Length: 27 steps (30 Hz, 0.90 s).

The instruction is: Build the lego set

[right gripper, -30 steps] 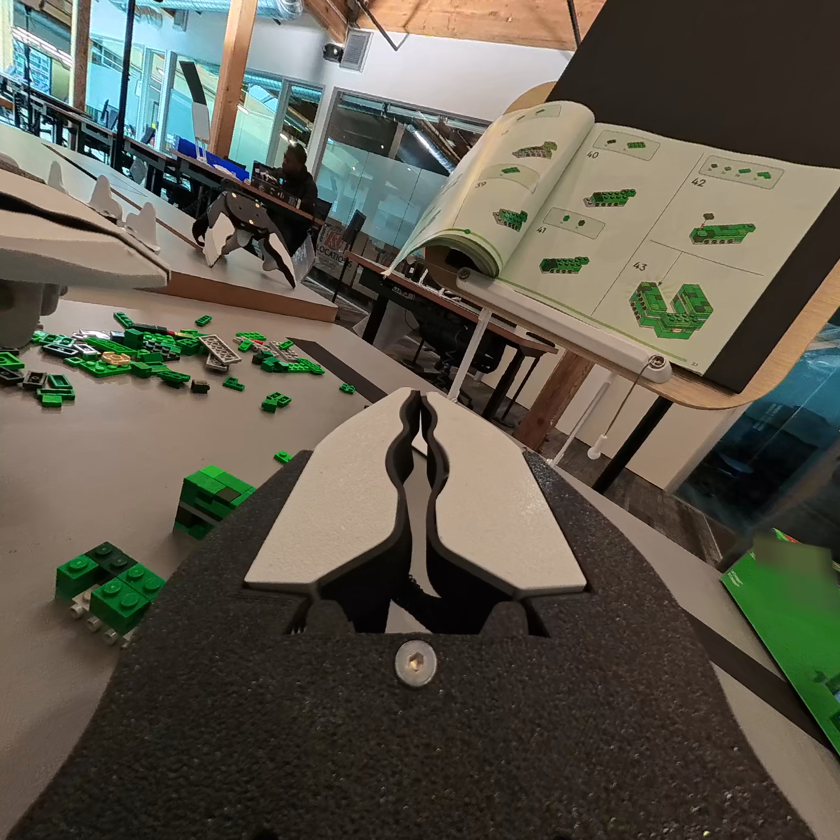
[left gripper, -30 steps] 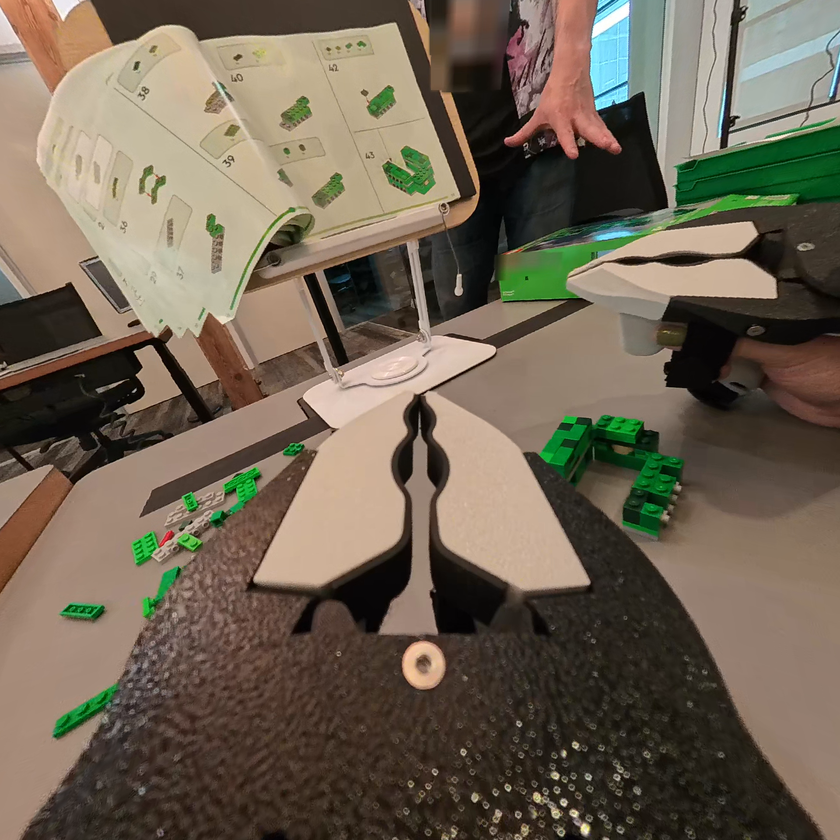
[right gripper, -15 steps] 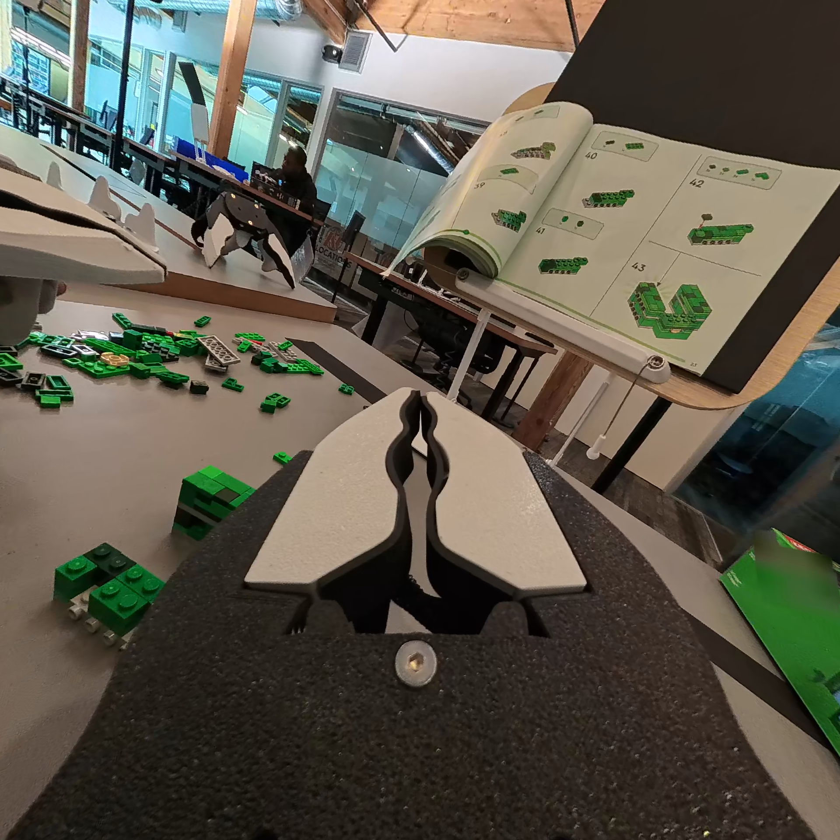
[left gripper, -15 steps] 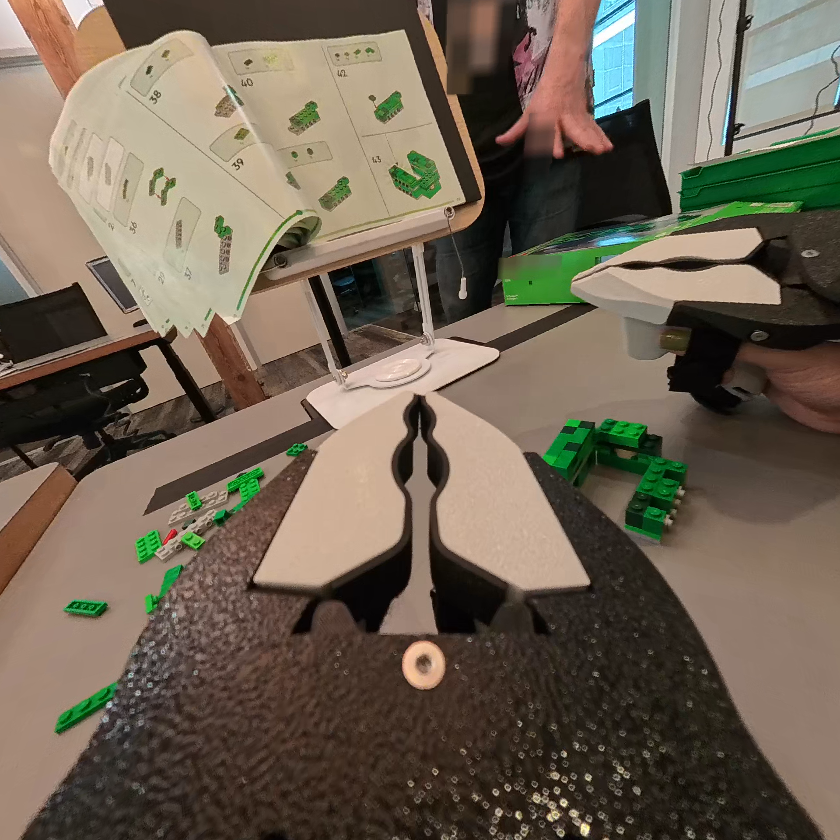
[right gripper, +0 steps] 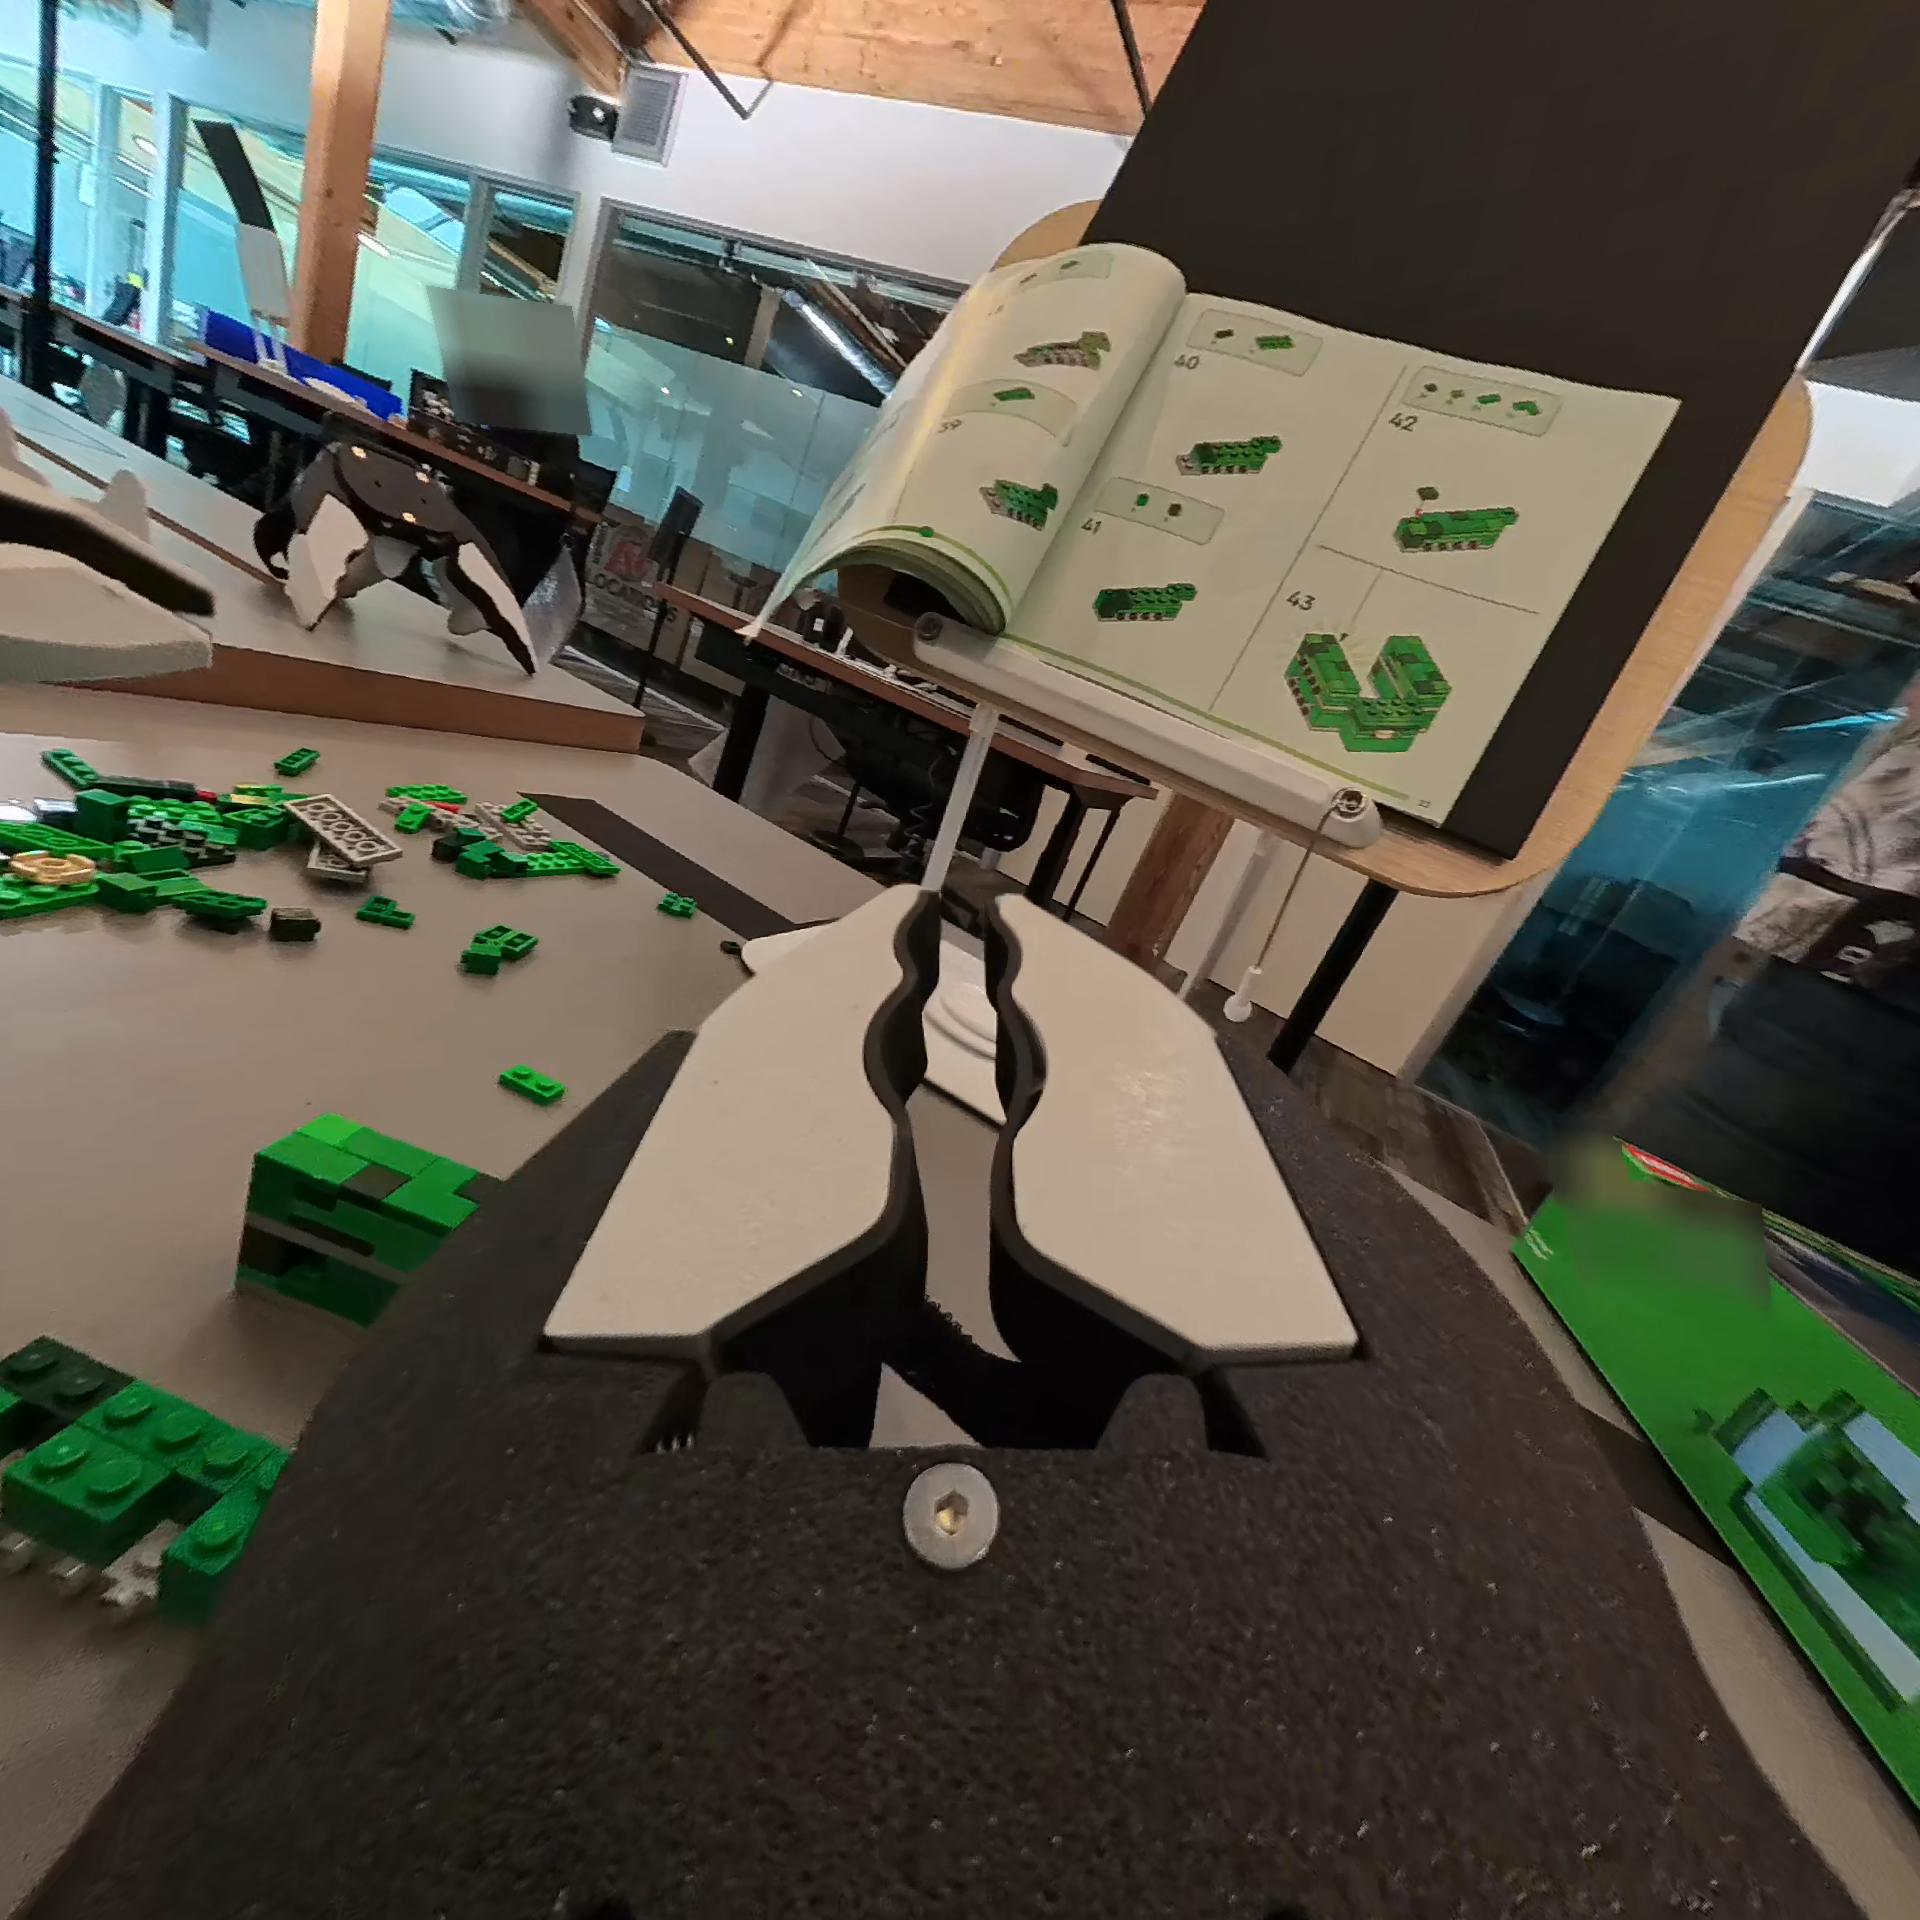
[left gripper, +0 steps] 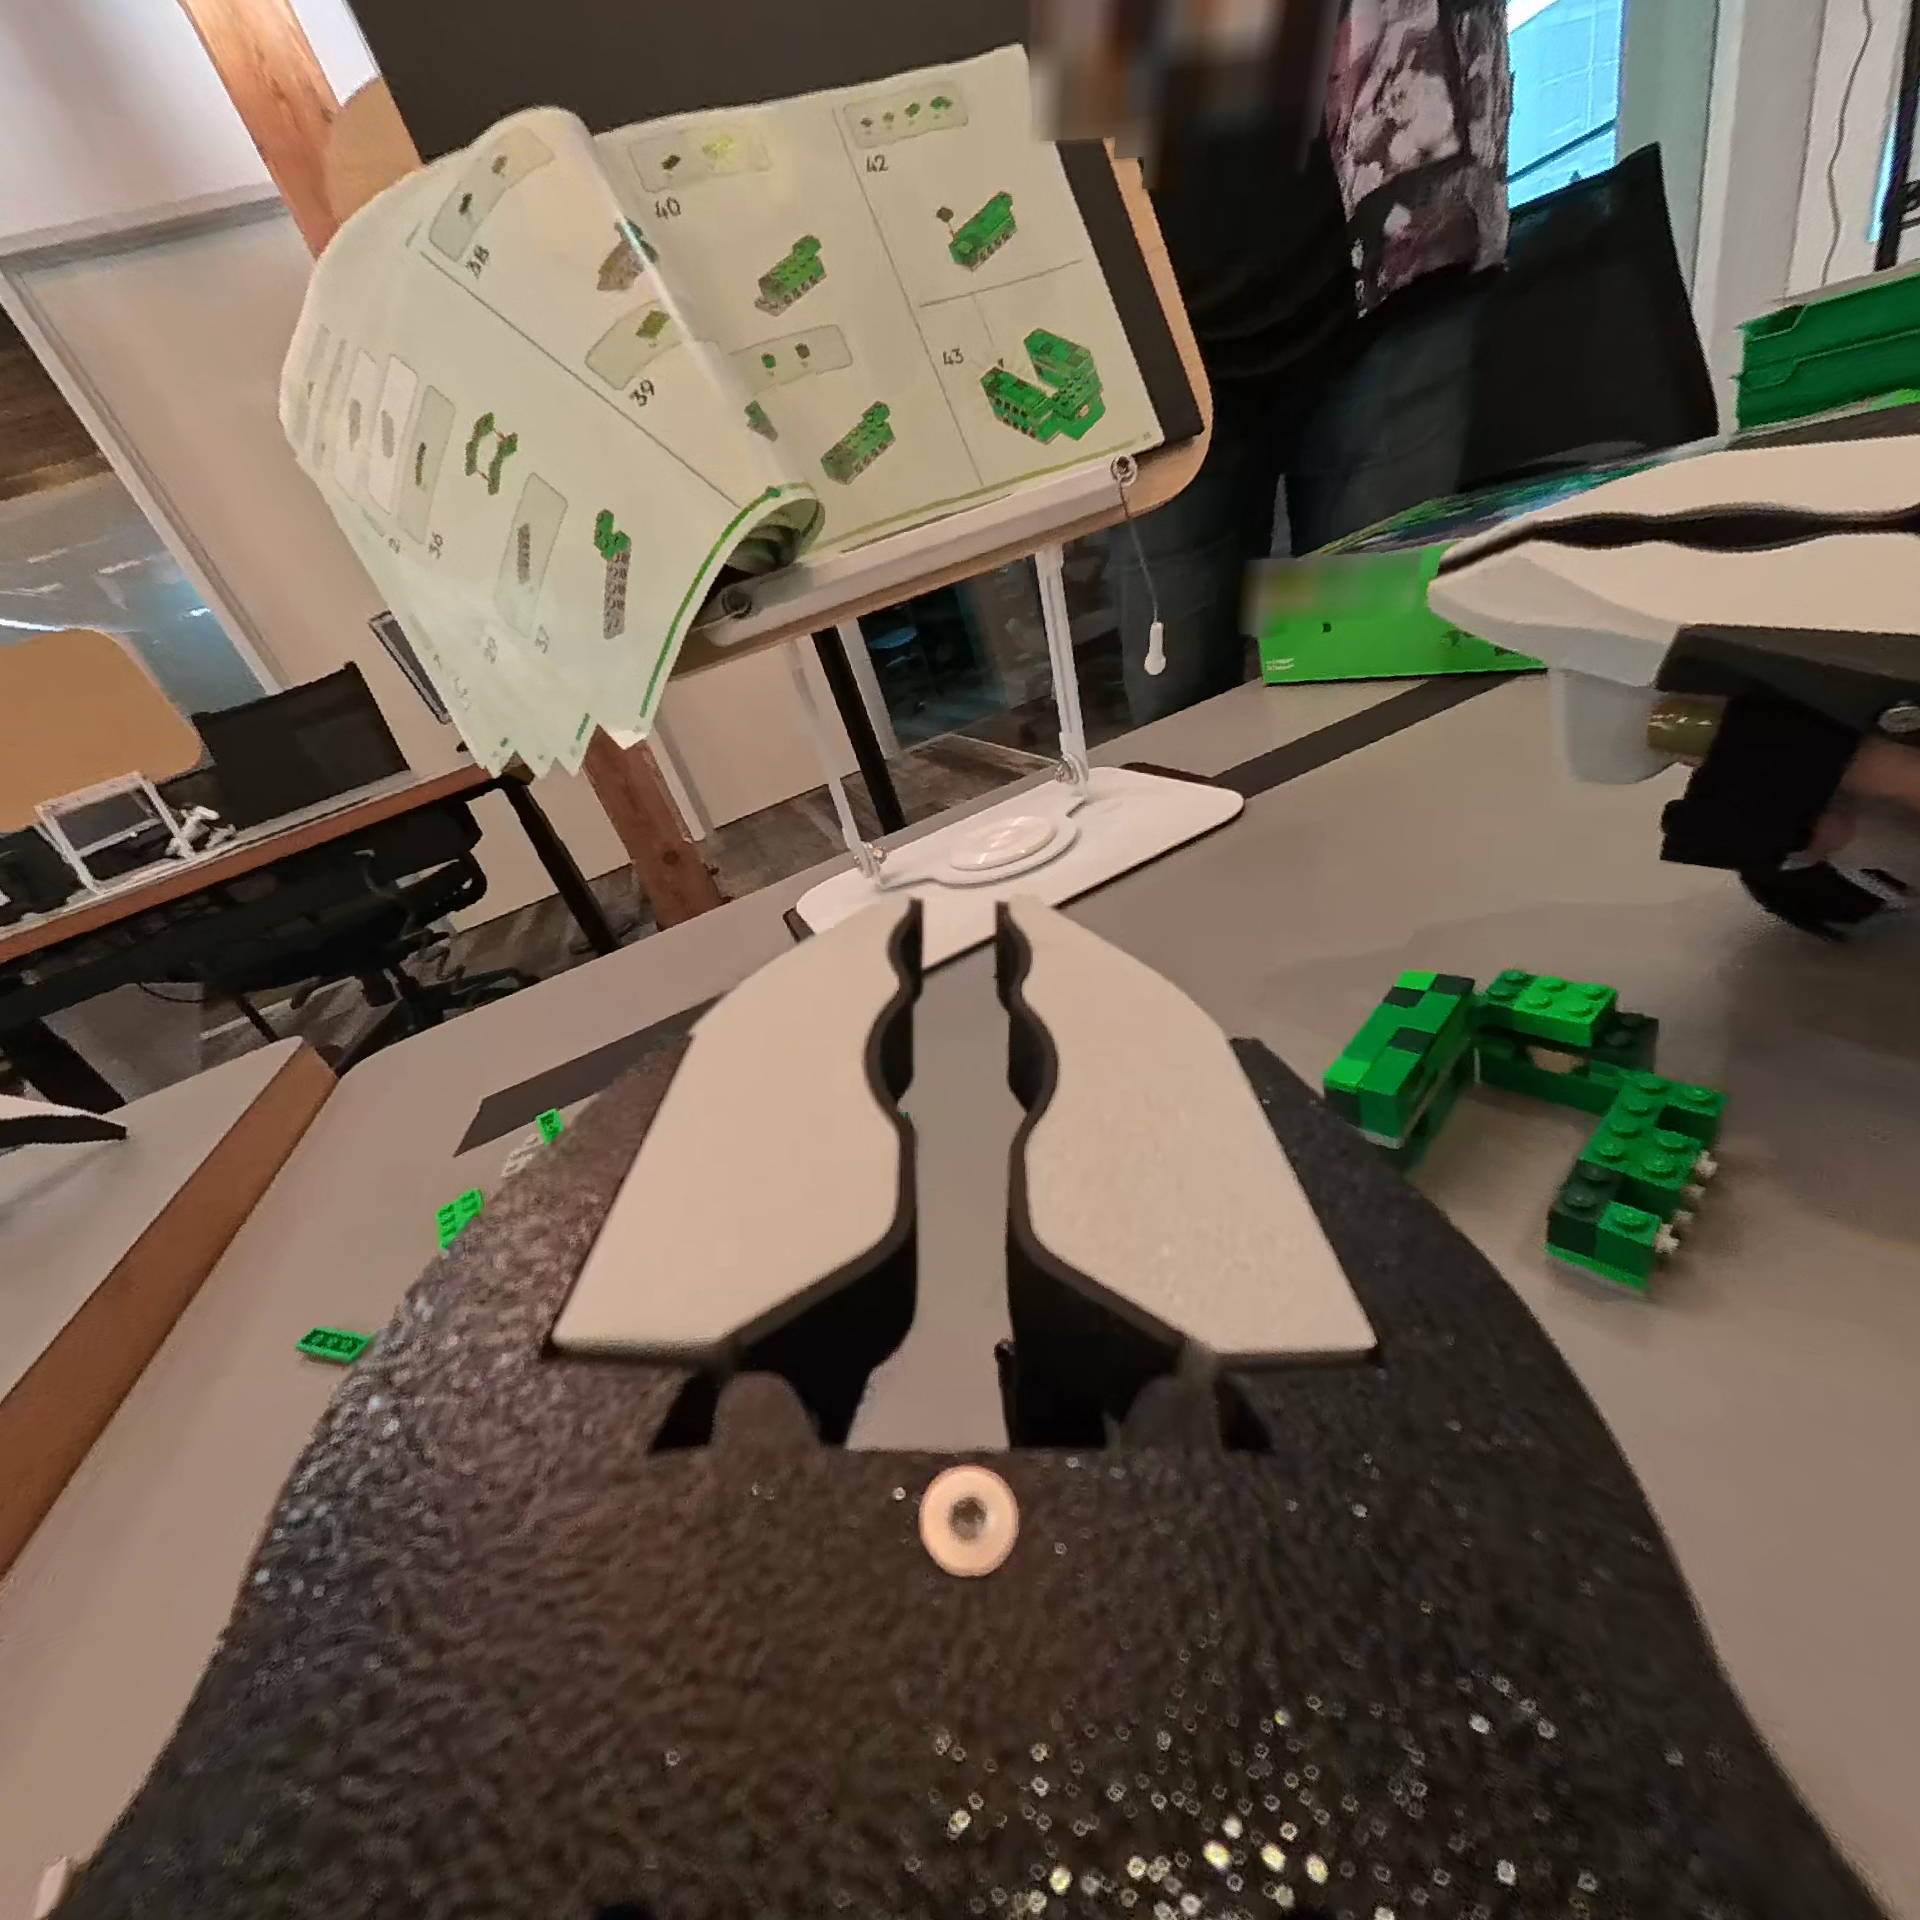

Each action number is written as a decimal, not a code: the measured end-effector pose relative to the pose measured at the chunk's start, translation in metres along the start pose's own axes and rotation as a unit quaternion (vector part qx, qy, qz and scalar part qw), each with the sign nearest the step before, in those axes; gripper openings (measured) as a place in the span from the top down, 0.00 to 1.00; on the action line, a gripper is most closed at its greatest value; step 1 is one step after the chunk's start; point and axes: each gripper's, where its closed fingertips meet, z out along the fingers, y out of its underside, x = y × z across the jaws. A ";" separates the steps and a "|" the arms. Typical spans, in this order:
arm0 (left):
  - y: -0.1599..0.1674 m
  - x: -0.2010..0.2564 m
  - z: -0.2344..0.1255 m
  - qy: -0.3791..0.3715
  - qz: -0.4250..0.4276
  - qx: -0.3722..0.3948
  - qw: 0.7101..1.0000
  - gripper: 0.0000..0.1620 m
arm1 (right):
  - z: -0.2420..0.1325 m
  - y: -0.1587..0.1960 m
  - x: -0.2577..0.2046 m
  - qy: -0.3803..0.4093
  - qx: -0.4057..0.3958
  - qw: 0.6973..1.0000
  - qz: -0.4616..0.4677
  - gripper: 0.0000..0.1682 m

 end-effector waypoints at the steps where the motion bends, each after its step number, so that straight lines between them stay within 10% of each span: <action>1: -0.002 0.000 0.000 -0.001 0.003 0.005 1.000 0.91 | 0.000 0.001 0.001 0.004 -0.002 1.000 -0.002 0.96; 12: -0.016 -0.001 -0.016 -0.050 0.112 0.036 0.992 0.76 | -0.019 0.001 0.019 0.055 -0.024 0.997 -0.044 0.94; 27: -0.022 0.021 -0.075 -0.078 0.153 0.005 0.985 0.99 | -0.055 0.001 -0.007 0.021 -0.065 0.996 -0.065 0.93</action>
